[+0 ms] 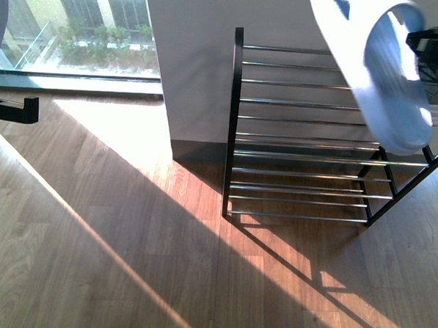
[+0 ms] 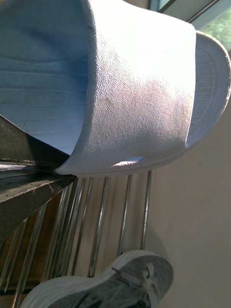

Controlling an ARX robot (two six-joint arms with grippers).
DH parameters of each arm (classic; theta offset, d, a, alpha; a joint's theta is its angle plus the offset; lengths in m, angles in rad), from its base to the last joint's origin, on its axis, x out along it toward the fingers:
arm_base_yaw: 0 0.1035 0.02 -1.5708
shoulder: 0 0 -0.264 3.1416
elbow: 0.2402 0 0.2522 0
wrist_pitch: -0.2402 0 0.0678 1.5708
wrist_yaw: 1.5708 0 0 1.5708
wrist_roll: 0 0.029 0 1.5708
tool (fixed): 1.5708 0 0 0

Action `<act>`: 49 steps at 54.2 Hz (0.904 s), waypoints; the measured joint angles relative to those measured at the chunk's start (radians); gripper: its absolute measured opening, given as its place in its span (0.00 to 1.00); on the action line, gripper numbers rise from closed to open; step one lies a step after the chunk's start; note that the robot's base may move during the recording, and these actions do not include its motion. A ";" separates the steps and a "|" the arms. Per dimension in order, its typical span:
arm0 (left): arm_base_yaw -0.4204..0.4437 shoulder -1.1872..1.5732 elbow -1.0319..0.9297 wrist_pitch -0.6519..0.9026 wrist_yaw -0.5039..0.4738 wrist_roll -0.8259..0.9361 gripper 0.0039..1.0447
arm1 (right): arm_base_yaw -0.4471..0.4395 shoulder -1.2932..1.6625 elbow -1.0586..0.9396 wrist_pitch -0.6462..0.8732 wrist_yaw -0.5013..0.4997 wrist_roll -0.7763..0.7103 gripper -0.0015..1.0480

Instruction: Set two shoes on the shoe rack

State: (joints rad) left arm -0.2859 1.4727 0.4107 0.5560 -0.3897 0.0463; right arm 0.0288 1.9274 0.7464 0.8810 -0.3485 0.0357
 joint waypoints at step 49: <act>-0.001 0.000 0.000 0.000 0.004 0.000 0.02 | 0.015 0.840 1.228 -0.624 0.519 -0.177 0.02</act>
State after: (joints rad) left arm -0.2871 1.4727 0.4107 0.5560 -0.3859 0.0463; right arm 0.0437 2.7674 1.9739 0.2565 0.1707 -0.1417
